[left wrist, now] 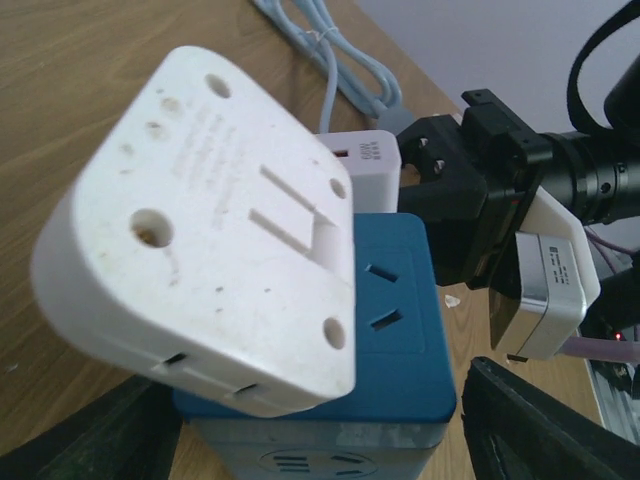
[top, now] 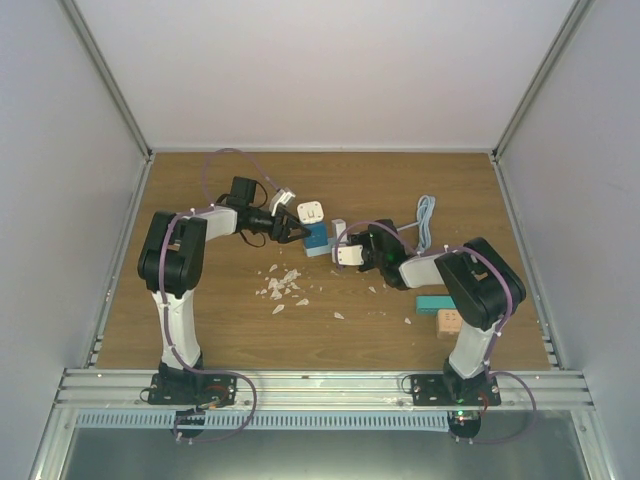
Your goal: Pull the plug off the socket
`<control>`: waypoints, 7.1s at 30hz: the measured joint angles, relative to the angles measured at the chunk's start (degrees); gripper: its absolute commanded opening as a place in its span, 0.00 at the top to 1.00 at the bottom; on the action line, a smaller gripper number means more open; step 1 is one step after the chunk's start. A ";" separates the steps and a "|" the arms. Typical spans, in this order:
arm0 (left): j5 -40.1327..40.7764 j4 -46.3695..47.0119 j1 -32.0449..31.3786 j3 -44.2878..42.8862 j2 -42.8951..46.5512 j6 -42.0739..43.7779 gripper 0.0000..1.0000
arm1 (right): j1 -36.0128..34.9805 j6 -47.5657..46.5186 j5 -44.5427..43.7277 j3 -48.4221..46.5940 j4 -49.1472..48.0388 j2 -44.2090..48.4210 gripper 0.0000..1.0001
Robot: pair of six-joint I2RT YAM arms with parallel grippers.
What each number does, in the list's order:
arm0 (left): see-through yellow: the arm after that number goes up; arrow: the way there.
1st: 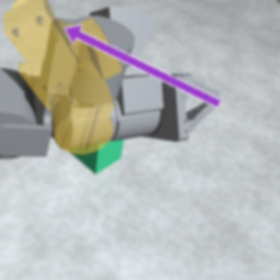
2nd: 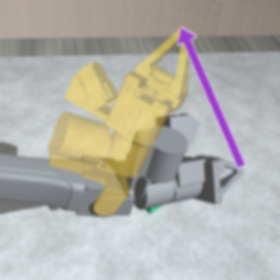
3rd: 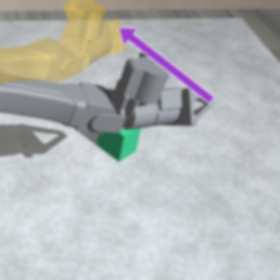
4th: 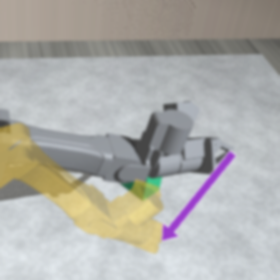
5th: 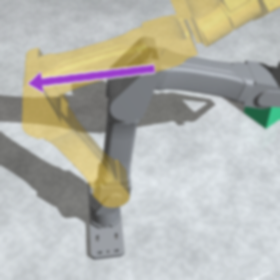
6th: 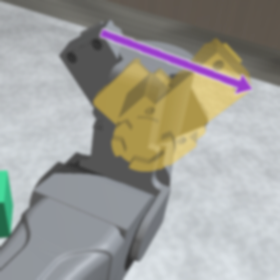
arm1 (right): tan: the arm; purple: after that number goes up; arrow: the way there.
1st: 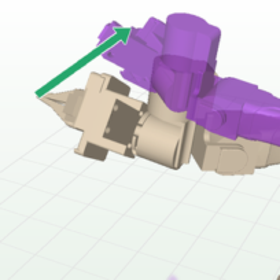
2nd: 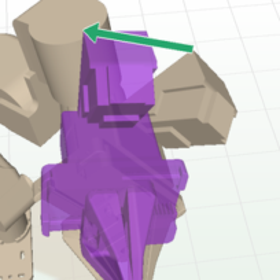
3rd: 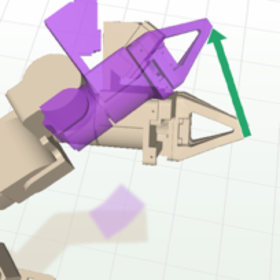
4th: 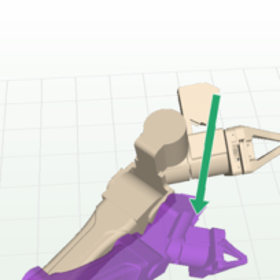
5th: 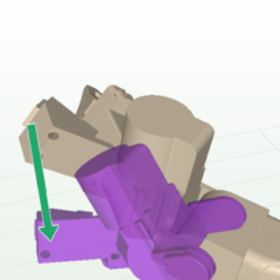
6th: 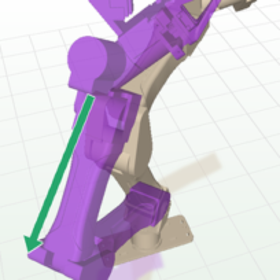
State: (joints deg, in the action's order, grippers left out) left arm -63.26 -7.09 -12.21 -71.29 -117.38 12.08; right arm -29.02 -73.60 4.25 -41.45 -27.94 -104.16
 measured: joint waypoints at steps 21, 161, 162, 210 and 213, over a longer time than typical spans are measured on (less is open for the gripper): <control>-0.31 -0.46 -0.17 -0.59 -0.37 1.44 0.56 | -0.63 4.63 -0.17 -2.49 3.96 0.13 0.31; 17.31 -16.90 -1.92 15.30 31.06 37.16 0.66 | 16.59 112.54 42.47 -61.02 31.32 7.17 0.00; 17.33 -17.22 -2.01 15.30 31.01 37.51 0.66 | 16.76 114.05 42.69 -61.05 30.88 6.95 0.00; 17.90 -20.72 -4.57 15.85 33.51 41.72 0.96 | 16.22 70.71 54.38 -38.66 39.15 11.52 0.00; 18.38 -21.44 -4.50 14.60 32.20 41.38 0.97 | 16.04 69.05 54.38 -38.66 40.09 11.50 0.00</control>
State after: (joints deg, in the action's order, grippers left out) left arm -44.88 -28.53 -16.71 -56.69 -85.19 53.45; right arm -12.97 -4.56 58.63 -80.12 12.14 -92.66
